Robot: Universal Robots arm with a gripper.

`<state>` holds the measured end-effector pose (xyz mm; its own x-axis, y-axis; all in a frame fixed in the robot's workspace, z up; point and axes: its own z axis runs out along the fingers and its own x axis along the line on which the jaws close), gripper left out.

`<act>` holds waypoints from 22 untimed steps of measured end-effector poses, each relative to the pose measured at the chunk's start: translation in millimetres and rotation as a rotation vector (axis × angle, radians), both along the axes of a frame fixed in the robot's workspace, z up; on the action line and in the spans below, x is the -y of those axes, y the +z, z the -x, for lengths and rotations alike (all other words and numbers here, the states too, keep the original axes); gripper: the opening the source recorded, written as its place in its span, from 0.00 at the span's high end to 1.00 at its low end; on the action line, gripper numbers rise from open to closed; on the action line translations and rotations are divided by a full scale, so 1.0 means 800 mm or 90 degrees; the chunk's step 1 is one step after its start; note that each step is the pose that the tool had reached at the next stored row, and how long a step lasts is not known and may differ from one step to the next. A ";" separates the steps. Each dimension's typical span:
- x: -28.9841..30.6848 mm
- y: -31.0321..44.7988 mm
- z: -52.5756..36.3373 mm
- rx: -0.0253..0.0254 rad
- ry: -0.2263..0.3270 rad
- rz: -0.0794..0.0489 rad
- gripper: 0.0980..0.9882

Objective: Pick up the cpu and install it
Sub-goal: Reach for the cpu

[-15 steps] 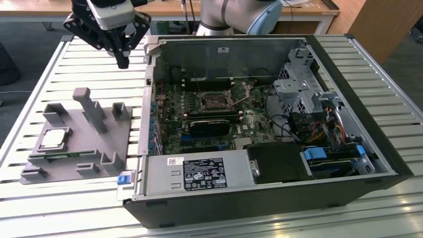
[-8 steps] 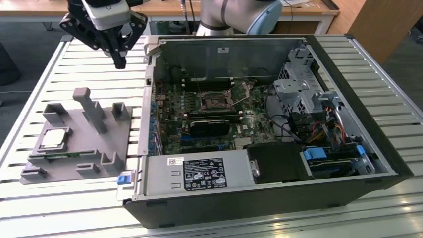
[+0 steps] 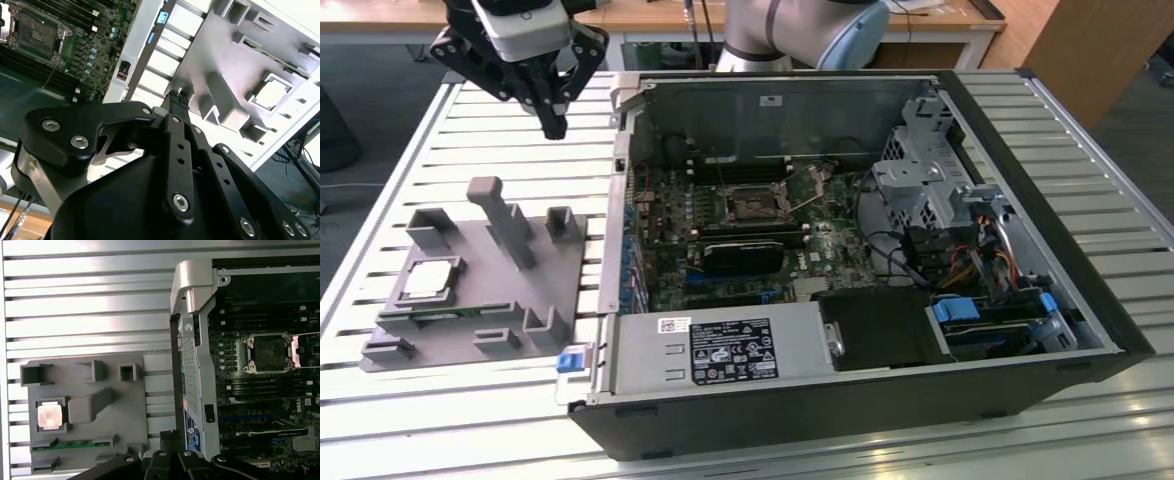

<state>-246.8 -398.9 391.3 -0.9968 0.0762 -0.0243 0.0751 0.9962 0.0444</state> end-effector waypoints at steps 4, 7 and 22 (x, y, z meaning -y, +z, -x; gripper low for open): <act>0.0000 -0.0002 0.004 0.0000 0.000 0.000 0.99; 0.0000 -0.0001 0.008 0.0000 0.000 0.000 0.99; 0.0000 -0.0006 0.027 0.0000 0.000 0.000 0.99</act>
